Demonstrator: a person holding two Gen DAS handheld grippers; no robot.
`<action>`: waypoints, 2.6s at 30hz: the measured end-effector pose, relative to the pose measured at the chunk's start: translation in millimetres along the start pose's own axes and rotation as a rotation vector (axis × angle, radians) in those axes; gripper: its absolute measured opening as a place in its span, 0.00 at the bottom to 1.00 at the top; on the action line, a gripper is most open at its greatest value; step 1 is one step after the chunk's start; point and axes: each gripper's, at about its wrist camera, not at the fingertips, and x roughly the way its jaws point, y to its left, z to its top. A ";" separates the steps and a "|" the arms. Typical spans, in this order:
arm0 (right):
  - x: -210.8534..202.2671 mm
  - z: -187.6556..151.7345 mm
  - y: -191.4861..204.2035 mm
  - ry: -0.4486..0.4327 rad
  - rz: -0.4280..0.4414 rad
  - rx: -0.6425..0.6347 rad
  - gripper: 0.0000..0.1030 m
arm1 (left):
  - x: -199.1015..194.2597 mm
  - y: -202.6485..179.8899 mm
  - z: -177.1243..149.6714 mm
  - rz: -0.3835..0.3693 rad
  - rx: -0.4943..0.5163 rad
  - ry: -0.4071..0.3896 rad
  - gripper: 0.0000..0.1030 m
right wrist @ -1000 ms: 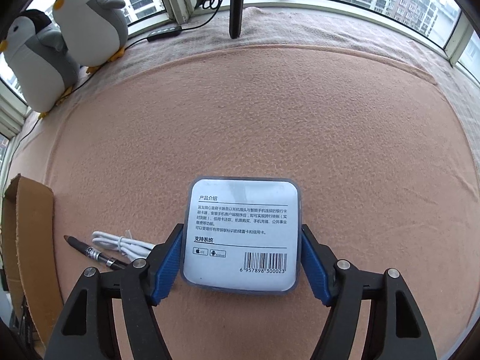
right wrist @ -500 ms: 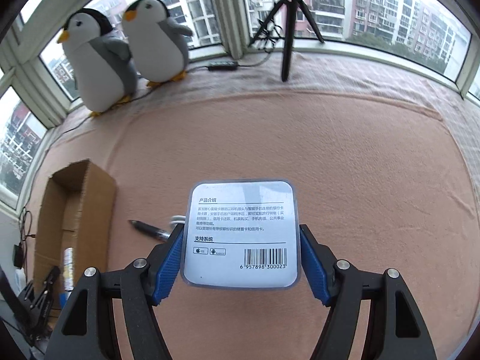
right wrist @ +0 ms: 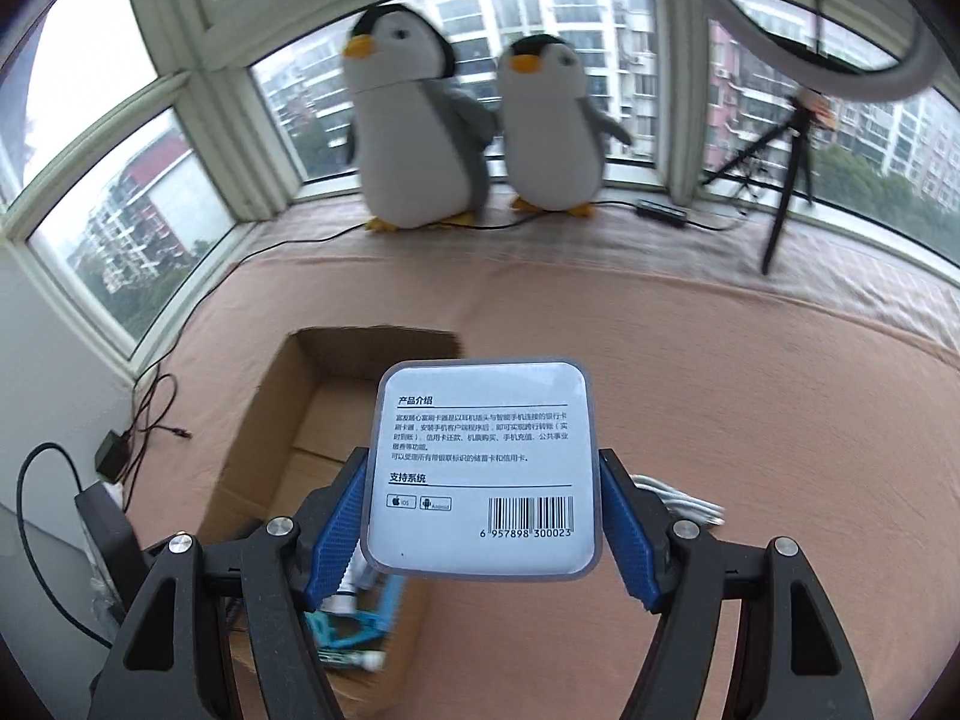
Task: Organize rigid objects
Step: 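Carry the power bank box into the box and release it, then move the right tool back to the black pen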
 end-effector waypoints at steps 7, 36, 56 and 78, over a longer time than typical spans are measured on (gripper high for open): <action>29.9 -0.3 43.2 0.030 0.031 -0.059 0.66 | 0.0 -0.1 0.3 -0.001 0.000 0.000 0.10; 92.6 -0.7 61.6 0.116 0.009 -0.033 0.66 | -1.1 -0.6 -0.9 -0.003 -0.003 0.000 0.10; 85.7 -0.2 58.3 0.121 0.020 -0.035 0.67 | -2.0 -2.7 -0.9 -0.003 -0.004 0.000 0.10; 46.1 -14.3 22.5 0.077 0.125 0.034 0.67 | -2.6 -2.6 -0.5 0.000 -0.003 -0.001 0.10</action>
